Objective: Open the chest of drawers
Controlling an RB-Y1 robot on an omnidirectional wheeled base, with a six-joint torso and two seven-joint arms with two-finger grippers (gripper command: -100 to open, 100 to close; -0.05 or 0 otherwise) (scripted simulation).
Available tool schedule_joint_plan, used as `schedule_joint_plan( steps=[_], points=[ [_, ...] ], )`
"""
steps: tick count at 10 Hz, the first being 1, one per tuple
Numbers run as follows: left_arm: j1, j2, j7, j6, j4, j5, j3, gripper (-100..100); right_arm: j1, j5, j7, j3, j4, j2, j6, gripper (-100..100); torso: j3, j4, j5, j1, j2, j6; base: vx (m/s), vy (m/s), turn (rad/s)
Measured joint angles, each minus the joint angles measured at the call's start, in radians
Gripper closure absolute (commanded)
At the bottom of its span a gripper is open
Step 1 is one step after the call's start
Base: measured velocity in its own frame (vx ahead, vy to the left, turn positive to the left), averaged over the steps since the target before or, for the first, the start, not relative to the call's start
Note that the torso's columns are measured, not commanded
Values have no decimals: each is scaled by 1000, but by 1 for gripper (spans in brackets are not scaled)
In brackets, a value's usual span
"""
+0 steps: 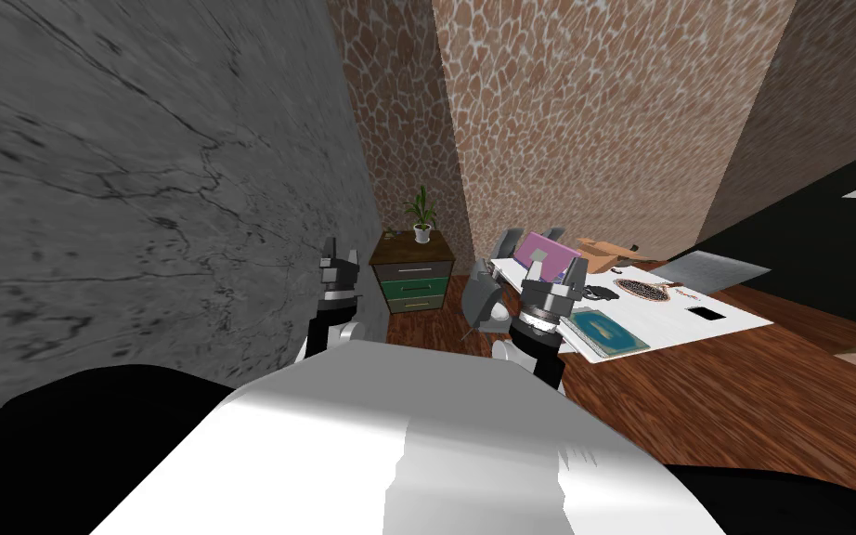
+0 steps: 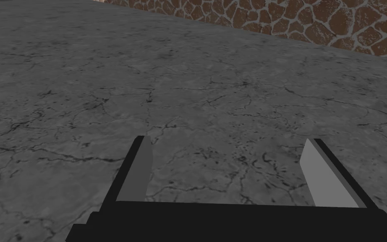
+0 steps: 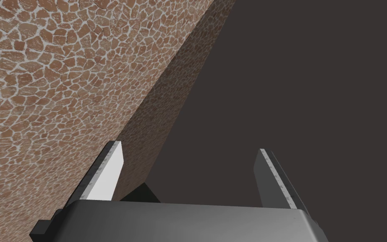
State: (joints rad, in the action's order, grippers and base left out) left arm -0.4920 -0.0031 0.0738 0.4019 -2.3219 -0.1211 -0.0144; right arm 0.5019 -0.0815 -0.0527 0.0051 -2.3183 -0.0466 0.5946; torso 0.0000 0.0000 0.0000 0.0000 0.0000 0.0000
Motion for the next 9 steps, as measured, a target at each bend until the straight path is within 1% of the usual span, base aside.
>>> schedule_joint_plan(
  steps=[1,2,9],
  points=[
    [0,0,0,0,0,0,0,0,0,0,0,0,0,0,0,0,-82,41,0,0,40,0,0,0,0],
    [0,0,0,0,0,0,0,0,0,0,0,0,0,0,0,0,-209,105,0,0,104,0,0,0,0],
    [0,0,0,0,0,0,0,0,0,0,0,0,0,0,0,0,-1234,617,0,0,618,0,0,0,0]
  ],
)
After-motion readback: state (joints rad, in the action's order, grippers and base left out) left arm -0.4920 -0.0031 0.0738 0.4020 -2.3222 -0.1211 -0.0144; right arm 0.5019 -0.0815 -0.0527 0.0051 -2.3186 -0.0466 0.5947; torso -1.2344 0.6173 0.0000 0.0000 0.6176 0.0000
